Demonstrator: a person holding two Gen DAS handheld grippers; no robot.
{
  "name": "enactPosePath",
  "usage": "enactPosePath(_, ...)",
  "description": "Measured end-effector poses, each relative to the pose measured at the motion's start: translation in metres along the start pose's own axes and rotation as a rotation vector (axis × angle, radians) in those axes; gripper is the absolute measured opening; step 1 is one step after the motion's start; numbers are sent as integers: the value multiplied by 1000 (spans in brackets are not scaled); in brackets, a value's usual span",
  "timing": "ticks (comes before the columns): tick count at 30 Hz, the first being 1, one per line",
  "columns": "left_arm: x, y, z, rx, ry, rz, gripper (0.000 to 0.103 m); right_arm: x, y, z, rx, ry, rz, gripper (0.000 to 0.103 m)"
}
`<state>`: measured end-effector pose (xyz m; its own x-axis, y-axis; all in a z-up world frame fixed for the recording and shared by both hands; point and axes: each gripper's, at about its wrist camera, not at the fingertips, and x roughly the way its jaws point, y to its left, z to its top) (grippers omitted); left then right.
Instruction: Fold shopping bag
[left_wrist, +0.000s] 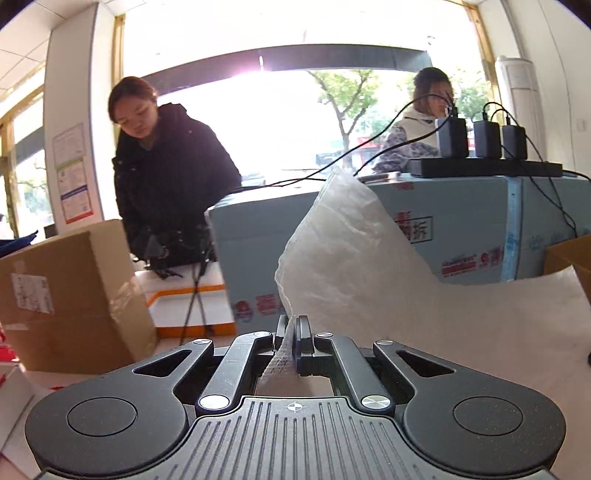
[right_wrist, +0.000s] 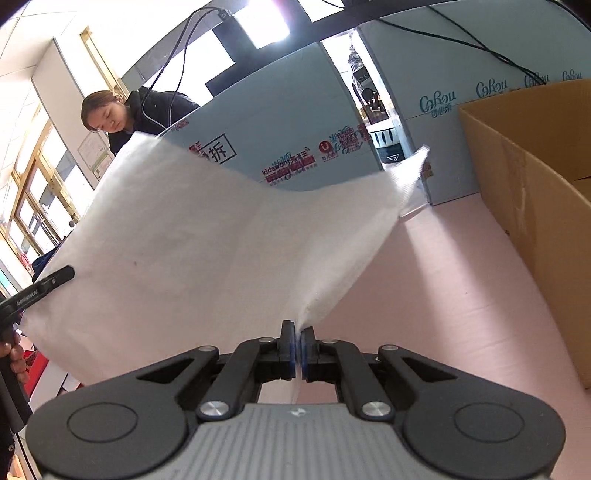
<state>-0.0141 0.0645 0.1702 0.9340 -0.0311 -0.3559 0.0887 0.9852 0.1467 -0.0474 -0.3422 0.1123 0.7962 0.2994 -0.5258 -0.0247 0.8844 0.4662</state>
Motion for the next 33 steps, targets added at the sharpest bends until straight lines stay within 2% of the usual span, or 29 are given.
enactPosePath(3, -1, 9, -15, -13, 71, 12, 2, -5, -18, 14, 1, -3, -55, 3)
enactPosePath(5, -2, 11, -30, -30, 130, -11, 2, -6, -26, 17, 9, 19, -73, 3)
enactPosePath(12, 7, -17, -93, -37, 317, -66, 2, 2, -39, 10, -111, 134, -204, 3)
enactPosePath(15, 10, -26, -107, -16, 361, -48, 2, 12, -45, 0, -135, 187, -264, 3)
enactPosePath(19, 9, -27, -125, -27, 408, -15, 2, 19, -48, -9, -156, 218, -282, 3)
enactPosePath(22, 12, -35, -136, 2, 446, 6, 6, 27, -52, -16, -156, 245, -298, 4)
enactPosePath(24, 14, -36, -138, 6, 475, 31, 15, 31, -55, -19, -142, 260, -304, 6)
enactPosePath(25, 15, -37, -137, 16, 492, 60, 33, 32, -57, -19, -141, 270, -312, 11)
enactPosePath(26, 14, -39, -135, 37, 493, 97, 61, 33, -57, -20, -144, 277, -325, 13)
enactPosePath(27, 13, -41, -133, 60, 488, 136, 72, 33, -57, -20, -153, 284, -341, 18)
enactPosePath(28, 9, -45, -129, 82, 466, 158, 81, 33, -55, -20, -168, 287, -359, 27)
enactPosePath(29, 4, -49, -124, 104, 437, 172, 82, 33, -53, -21, -182, 289, -375, 33)
enactPosePath(30, -1, -53, -120, 125, 408, 187, 83, 32, -50, -21, -195, 290, -388, 44)
enactPosePath(31, -5, -60, -115, 141, 387, 178, 83, 31, -47, -21, -204, 291, -395, 50)
enactPosePath(33, -14, -73, -108, 143, 363, 106, 84, 28, -42, -21, -206, 293, -392, 50)
